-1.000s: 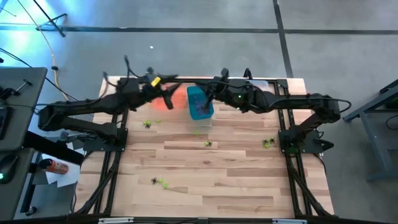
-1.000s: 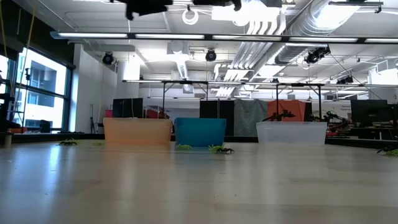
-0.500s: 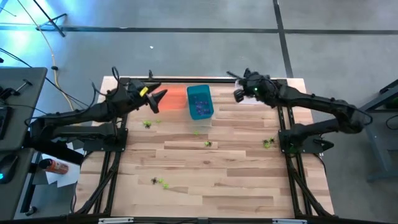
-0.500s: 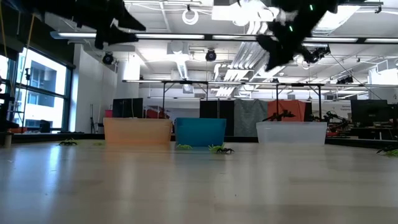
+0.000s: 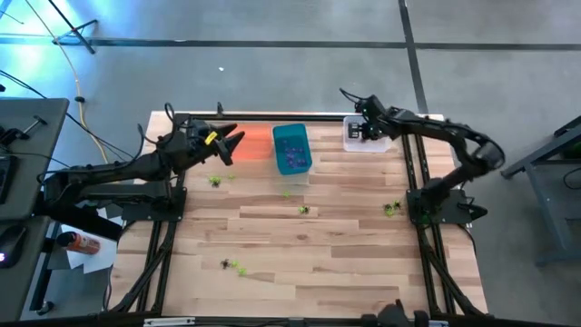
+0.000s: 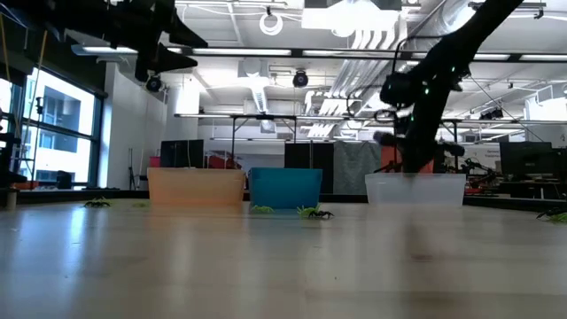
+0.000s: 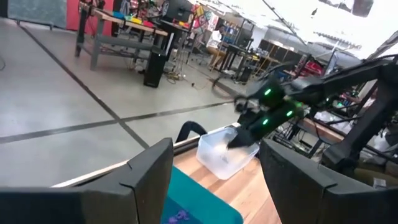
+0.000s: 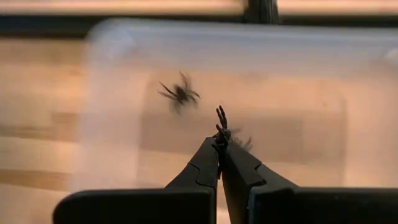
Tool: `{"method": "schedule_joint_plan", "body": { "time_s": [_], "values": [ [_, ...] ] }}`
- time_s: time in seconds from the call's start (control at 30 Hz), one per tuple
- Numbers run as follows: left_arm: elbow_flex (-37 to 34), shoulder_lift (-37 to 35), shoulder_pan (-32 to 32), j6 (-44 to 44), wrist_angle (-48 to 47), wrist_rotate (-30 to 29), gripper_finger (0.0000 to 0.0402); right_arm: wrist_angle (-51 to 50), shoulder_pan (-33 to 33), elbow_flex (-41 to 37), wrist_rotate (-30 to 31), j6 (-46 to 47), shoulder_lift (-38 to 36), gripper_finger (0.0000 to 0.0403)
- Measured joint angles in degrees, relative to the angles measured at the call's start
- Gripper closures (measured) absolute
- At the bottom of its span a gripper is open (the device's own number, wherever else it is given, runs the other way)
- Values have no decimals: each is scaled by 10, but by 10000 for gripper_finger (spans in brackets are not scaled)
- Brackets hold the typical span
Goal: Sort Halloween decoration
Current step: Put the black spider toy into the transparent bin
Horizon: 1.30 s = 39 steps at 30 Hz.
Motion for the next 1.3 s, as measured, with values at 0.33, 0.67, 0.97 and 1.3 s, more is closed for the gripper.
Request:
{"method": "schedule_joint_plan", "body": {
  "time_s": [0.33, 0.67, 0.97, 1.3],
  "values": [
    [0, 0, 0, -1, 10, 0, 174, 14, -38, 11, 18, 14, 106, 403],
    [0, 0, 0, -1, 11, 16, 174, 12, -35, 30, 17, 0, 120, 403],
    [0, 0, 0, -1, 11, 18, 174, 4, -36, 30, 6, 11, 120, 321],
    [0, 0, 0, -11, 11, 18, 174, -22, -39, 30, -3, -10, 51, 182]
  ]
}}
